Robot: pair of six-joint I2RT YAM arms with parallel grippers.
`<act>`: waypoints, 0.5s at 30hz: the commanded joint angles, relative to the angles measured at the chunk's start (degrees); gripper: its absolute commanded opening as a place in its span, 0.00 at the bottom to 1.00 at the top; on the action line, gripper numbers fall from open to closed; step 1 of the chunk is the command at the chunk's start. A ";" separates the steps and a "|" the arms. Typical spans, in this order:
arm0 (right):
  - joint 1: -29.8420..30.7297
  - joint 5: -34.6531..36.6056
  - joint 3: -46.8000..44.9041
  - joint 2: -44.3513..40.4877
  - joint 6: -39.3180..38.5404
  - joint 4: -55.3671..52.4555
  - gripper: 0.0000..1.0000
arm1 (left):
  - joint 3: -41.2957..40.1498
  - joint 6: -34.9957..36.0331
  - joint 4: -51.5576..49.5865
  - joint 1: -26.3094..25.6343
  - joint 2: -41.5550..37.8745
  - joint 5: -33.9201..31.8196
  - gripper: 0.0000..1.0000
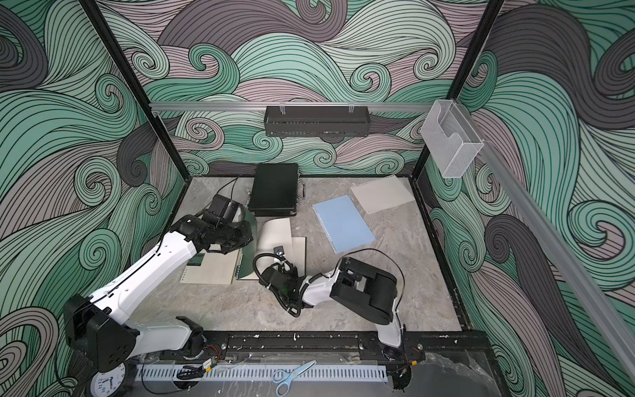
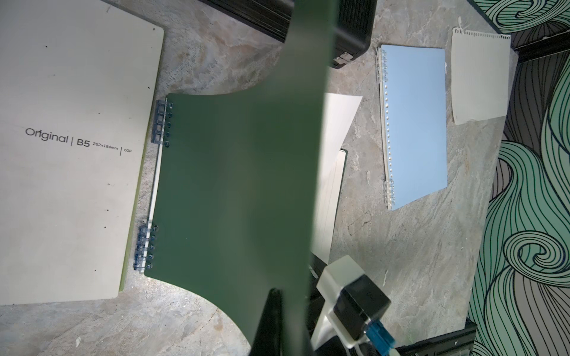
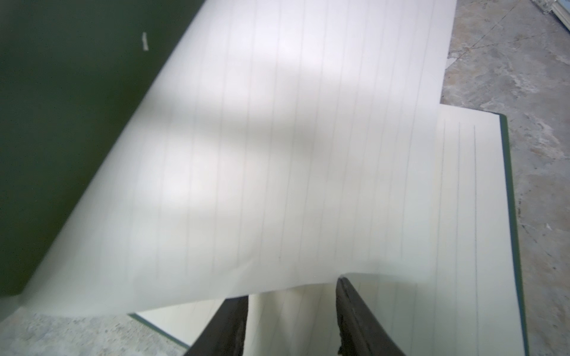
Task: Tear off pages from different notebooks
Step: Tear off the paper from the notebook.
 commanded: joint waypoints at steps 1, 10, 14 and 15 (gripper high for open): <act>0.06 3.83 1.63 1.78 1.77 -4.25 0.47 | -0.05 0.74 -0.41 -0.39 -0.36 0.20 0.00; -1.46 8.38 5.38 0.29 4.85 -9.28 0.65 | -0.05 0.75 -0.35 -0.40 -0.48 0.22 0.00; -2.96 5.68 7.05 -0.46 5.48 -9.47 0.77 | -0.10 0.75 -0.37 -0.39 -0.48 0.29 0.00; -3.34 4.32 7.29 -0.31 5.79 -8.93 0.78 | -0.06 0.74 -0.35 -0.39 -0.39 0.30 0.00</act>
